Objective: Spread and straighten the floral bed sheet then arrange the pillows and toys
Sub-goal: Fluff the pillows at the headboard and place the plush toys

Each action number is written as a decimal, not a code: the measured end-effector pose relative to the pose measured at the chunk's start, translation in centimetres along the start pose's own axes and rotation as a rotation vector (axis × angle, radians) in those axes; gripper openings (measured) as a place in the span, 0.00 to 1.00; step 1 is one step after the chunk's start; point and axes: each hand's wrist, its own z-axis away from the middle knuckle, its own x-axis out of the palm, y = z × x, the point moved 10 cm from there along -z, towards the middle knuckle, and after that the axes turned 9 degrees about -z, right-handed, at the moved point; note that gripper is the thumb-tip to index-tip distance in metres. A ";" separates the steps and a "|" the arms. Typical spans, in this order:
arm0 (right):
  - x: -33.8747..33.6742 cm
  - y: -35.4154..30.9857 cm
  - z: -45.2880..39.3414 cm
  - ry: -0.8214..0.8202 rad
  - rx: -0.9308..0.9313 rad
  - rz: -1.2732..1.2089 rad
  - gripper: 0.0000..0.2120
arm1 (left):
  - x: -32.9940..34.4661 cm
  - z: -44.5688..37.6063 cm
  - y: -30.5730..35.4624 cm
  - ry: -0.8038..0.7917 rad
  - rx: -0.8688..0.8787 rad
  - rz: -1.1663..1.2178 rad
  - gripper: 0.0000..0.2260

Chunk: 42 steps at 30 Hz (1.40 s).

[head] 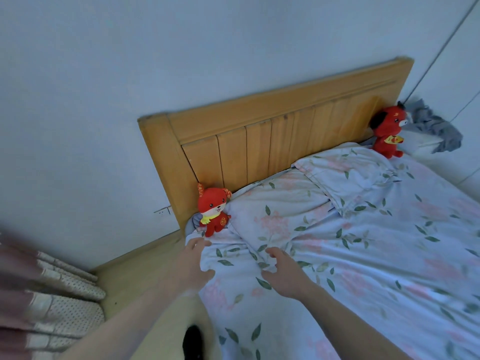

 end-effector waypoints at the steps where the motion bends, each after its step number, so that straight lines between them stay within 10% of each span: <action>1: 0.3 0.1 2.1 -0.001 -0.013 0.002 0.31 | -0.4 2.0 0.9 0.011 0.002 -0.023 0.31; 28: 11.6 5.7 36.8 0.050 -0.098 0.041 0.27 | 4.9 37.4 4.6 0.081 0.140 -0.040 0.27; 42: 3.3 18.0 49.3 0.079 -0.176 0.086 0.28 | 10.9 45.6 16.7 0.189 0.107 0.025 0.24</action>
